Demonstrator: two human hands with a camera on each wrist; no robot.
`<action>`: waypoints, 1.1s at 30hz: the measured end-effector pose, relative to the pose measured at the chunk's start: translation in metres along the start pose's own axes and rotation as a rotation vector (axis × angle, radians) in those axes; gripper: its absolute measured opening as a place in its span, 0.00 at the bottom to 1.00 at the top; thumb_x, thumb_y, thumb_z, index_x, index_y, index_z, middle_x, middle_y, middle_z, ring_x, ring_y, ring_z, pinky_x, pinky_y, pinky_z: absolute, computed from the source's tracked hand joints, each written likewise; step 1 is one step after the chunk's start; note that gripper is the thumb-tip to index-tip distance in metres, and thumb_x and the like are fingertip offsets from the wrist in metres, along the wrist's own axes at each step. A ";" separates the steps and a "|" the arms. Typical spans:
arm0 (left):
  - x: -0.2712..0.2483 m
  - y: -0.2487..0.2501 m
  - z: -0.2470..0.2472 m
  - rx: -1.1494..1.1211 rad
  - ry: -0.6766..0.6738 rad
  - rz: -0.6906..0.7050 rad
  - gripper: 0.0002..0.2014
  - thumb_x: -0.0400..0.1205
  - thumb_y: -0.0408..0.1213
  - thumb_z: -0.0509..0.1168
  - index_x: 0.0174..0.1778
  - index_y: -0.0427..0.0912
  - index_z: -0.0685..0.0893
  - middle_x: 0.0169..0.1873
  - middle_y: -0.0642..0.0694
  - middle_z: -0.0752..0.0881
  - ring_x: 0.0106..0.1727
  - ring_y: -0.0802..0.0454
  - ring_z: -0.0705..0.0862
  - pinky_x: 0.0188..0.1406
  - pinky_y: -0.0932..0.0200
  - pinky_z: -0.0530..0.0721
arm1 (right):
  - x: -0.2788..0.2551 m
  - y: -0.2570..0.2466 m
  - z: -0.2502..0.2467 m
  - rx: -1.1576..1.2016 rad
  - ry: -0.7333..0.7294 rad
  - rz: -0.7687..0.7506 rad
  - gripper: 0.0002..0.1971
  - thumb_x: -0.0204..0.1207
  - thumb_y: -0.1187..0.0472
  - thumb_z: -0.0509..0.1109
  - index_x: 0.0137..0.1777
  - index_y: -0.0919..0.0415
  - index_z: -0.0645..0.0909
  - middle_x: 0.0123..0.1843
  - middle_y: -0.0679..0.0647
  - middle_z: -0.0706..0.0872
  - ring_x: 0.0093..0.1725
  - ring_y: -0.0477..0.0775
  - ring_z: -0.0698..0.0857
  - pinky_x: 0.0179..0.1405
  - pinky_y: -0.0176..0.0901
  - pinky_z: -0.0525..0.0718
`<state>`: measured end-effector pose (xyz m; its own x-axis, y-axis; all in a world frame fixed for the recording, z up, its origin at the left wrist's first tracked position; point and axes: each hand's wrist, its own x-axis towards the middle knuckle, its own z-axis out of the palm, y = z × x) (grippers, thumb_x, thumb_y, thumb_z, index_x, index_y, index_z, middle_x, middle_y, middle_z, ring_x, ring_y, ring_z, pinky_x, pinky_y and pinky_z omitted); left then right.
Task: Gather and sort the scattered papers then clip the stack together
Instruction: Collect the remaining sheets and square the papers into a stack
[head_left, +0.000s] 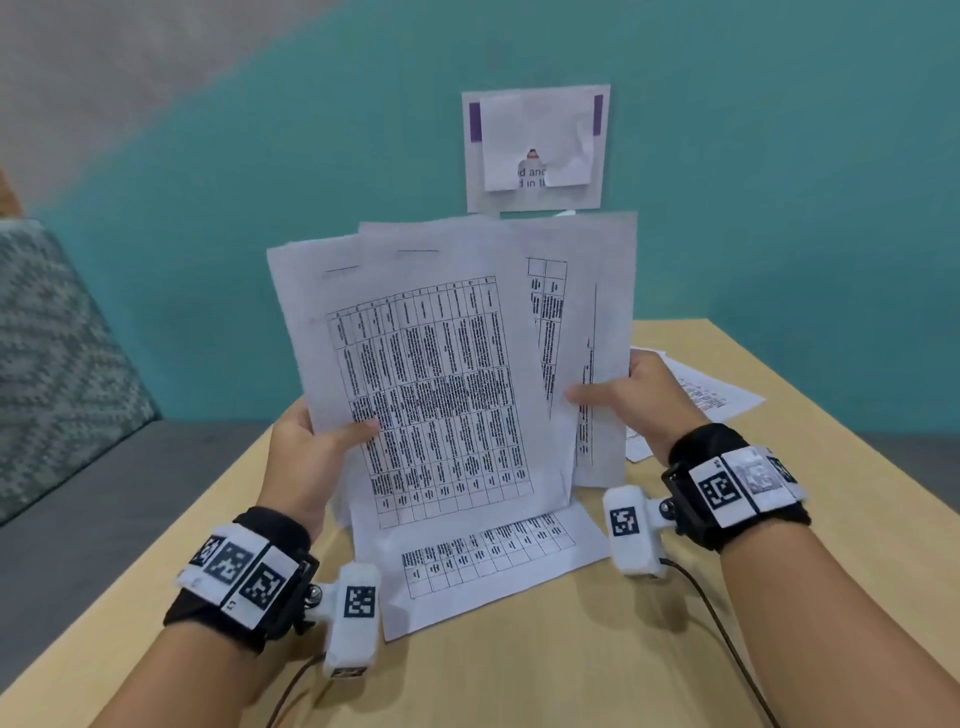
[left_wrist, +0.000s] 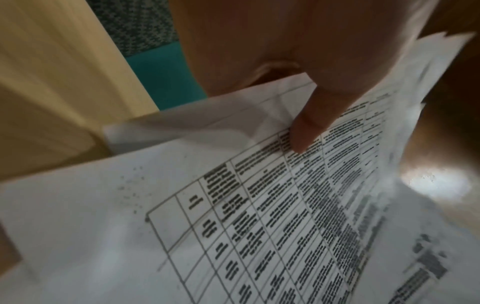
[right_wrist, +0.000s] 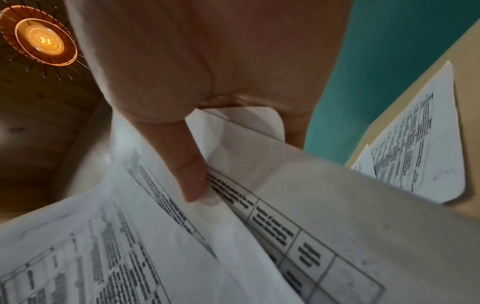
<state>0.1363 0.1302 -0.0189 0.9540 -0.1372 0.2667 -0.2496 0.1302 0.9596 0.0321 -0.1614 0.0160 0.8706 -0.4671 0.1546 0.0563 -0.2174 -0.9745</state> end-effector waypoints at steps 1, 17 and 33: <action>0.000 0.001 -0.001 -0.018 0.001 0.000 0.18 0.77 0.19 0.75 0.55 0.46 0.89 0.50 0.50 0.95 0.53 0.48 0.92 0.55 0.51 0.88 | 0.001 -0.001 0.000 0.018 0.003 -0.007 0.16 0.72 0.76 0.77 0.58 0.62 0.90 0.52 0.53 0.95 0.53 0.55 0.93 0.60 0.54 0.88; 0.004 0.005 -0.004 -0.137 0.127 -0.048 0.11 0.79 0.23 0.76 0.54 0.40 0.91 0.51 0.45 0.94 0.53 0.48 0.93 0.55 0.55 0.88 | -0.002 0.005 0.014 0.001 0.057 -0.047 0.19 0.71 0.66 0.81 0.62 0.58 0.84 0.57 0.51 0.90 0.56 0.54 0.89 0.51 0.42 0.85; -0.008 0.001 0.012 -0.554 -0.002 -0.450 0.26 0.77 0.32 0.74 0.72 0.29 0.84 0.67 0.32 0.90 0.67 0.33 0.90 0.75 0.33 0.81 | -0.021 0.008 0.090 0.561 -0.129 0.294 0.17 0.82 0.65 0.72 0.68 0.70 0.79 0.60 0.66 0.91 0.61 0.69 0.90 0.59 0.66 0.89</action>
<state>0.1265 0.1194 -0.0191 0.9441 -0.2964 -0.1441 0.2901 0.5402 0.7900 0.0584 -0.0765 -0.0092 0.9384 -0.3248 -0.1182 0.0234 0.4009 -0.9158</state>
